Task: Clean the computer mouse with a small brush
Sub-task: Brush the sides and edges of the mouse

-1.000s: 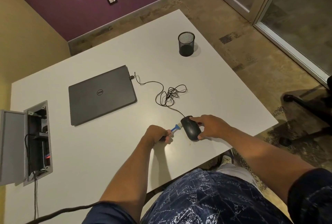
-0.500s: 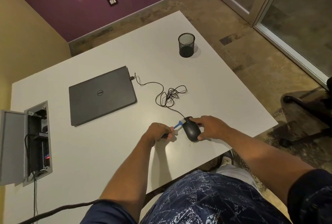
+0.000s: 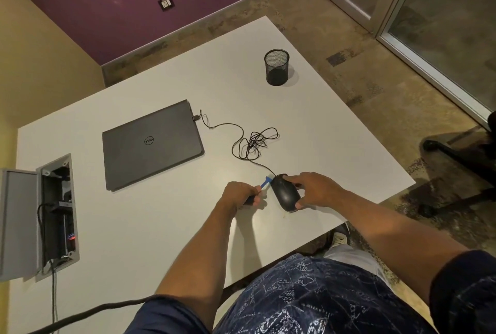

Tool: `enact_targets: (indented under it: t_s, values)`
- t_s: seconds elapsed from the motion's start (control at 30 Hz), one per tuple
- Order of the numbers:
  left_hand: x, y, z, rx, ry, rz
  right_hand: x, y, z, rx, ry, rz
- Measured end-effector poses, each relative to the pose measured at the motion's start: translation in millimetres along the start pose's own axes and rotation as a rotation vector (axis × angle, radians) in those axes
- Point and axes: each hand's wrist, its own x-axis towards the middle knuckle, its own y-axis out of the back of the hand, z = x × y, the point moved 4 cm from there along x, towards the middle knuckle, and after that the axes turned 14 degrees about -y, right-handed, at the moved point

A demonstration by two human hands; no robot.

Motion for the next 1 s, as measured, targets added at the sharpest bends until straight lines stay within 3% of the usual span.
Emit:
enact_targets:
  t_s: [0.13, 0.23, 0.37, 0.57, 0.73, 1.0]
  values:
    - [10.1, -4.7, -3.0, 0.077, 0.017, -0.007, 0.8, -0.4, 0.7, 0.007, 0.002, 0.006]
    - [22.1, 4.0, -7.9, 0.264, -0.049, 0.054, 0.4, -1.4, 1.3, 0.026, 0.002, -0.003]
    - [25.0, 11.7, -11.0, 0.076, -0.127, -0.011, -0.4, -1.1, 1.8, 0.044, 0.006, -0.009]
    - [24.1, 10.3, -11.6, -0.002, -0.113, 0.01, 2.5, 0.6, 10.3, 0.137, -0.043, -0.005]
    - [22.7, 3.5, -16.8, 0.079, -0.138, -0.097, 2.8, 3.9, 16.7, 0.173, -0.047, -0.003]
    - [22.2, 0.4, -20.5, 0.221, -0.111, -0.133, 0.3, -4.1, 5.5, 0.036, 0.053, 0.014]
